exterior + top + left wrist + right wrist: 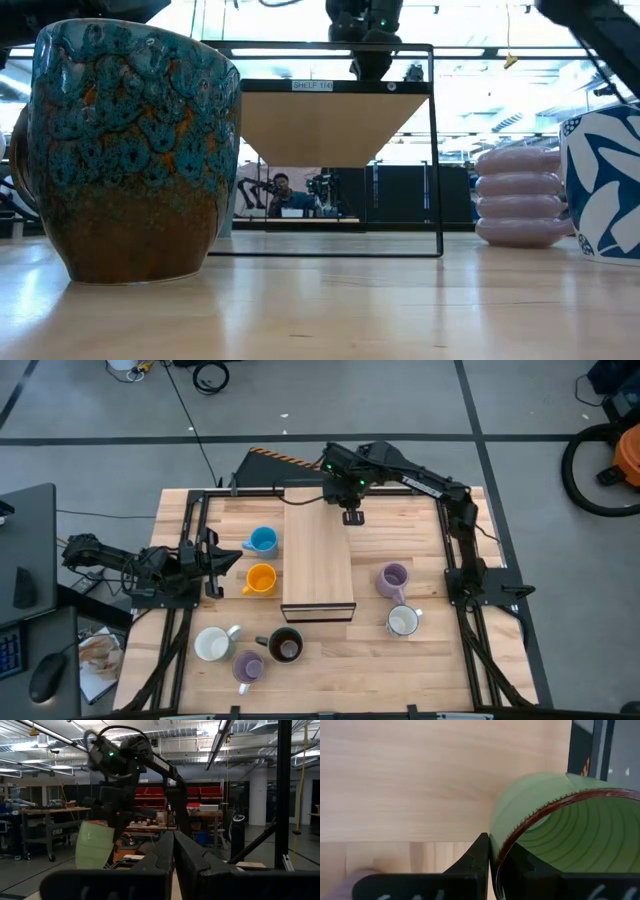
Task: Place coffee mugs
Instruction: Put the green mug on the shelf
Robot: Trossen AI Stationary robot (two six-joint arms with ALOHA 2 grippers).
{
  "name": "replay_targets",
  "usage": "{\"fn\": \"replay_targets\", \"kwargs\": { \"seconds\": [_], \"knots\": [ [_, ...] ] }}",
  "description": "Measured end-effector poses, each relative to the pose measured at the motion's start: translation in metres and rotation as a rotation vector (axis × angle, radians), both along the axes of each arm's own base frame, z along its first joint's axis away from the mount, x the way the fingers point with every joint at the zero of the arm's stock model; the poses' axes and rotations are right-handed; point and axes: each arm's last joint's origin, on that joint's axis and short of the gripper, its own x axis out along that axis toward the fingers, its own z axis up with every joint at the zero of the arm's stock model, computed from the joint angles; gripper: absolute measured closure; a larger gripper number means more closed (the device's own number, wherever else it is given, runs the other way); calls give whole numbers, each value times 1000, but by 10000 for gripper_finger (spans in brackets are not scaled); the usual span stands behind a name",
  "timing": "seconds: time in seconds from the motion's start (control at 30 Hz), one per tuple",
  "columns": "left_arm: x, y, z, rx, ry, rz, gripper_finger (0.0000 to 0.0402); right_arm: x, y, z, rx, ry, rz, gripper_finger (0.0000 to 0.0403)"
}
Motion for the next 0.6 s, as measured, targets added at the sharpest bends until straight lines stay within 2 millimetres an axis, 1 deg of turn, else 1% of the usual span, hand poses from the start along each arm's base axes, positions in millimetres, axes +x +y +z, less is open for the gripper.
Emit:
{"fn": "replay_targets", "kwargs": {
  "seconds": [0.17, 0.3, 0.6],
  "knots": [
    [0, 0, 0, -1, 0, 0, 383, 5, -9, -6, 14, 39, -7, 369],
    [0, 0, 0, -1, 1, -1, 383, 5, -11, -6, 6, 40, 18, 366],
    [0, 0, 0, -7, 0, -3, 383, 2, -21, -6, -6, 21, 2, 363]
  ]
}}
